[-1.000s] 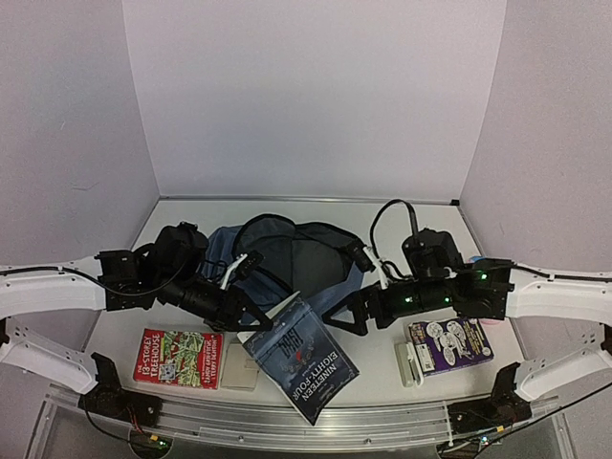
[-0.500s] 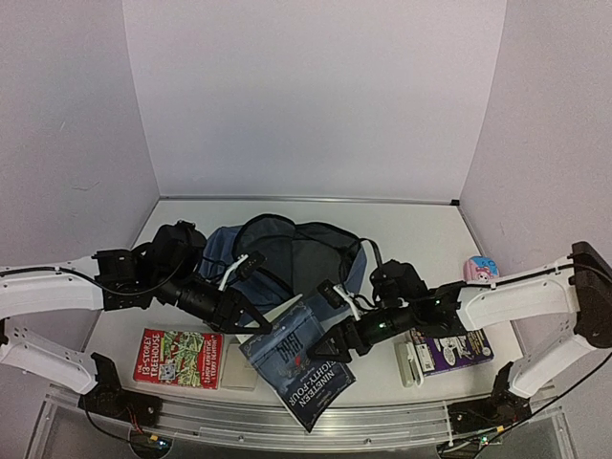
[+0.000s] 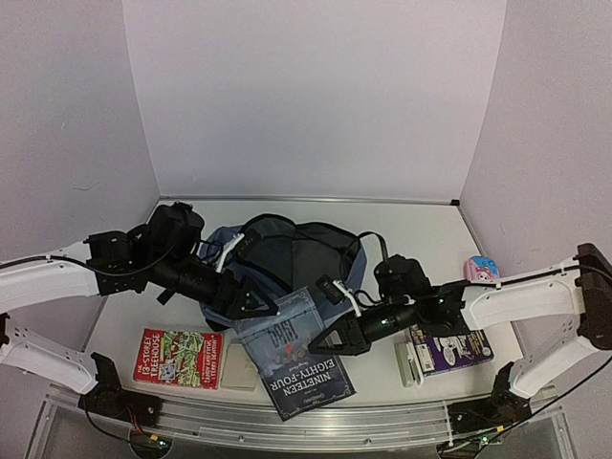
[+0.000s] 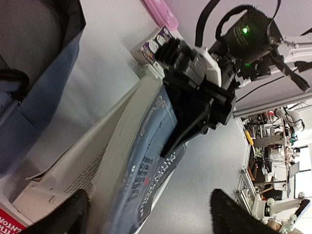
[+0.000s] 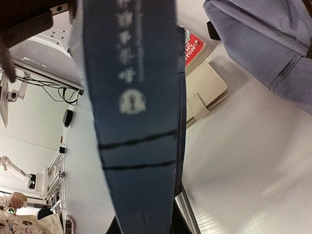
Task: Pack the student bag
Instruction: Pick up the book from the center of the board.
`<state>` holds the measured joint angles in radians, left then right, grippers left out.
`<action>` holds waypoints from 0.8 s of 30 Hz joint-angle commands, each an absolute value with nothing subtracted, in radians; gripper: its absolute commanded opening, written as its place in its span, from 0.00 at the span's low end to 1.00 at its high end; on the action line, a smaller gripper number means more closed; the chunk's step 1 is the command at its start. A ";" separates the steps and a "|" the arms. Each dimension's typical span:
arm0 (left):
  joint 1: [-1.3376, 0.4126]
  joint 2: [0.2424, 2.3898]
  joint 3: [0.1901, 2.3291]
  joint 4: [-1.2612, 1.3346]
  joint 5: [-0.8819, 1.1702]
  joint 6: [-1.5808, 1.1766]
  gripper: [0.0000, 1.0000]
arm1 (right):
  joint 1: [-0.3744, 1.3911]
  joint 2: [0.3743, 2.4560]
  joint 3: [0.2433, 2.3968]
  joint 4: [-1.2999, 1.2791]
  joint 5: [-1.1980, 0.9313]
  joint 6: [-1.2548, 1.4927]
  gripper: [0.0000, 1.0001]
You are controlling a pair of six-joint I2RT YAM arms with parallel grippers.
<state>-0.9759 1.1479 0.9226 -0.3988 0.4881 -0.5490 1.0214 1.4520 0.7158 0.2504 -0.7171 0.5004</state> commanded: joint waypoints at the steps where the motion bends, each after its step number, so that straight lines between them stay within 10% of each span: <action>1: -0.953 1.134 1.079 -0.496 0.418 -0.404 0.99 | 1.018 1.363 0.766 0.236 -0.714 0.520 0.00; 24: -0.950 1.464 1.313 -0.662 0.824 -0.149 1.00 | 1.021 1.301 0.949 0.004 -0.968 0.467 0.00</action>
<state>-0.9501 1.4467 1.2693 -0.6728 0.7052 -0.1733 1.0197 1.3510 0.8762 -0.0699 -0.8613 0.4966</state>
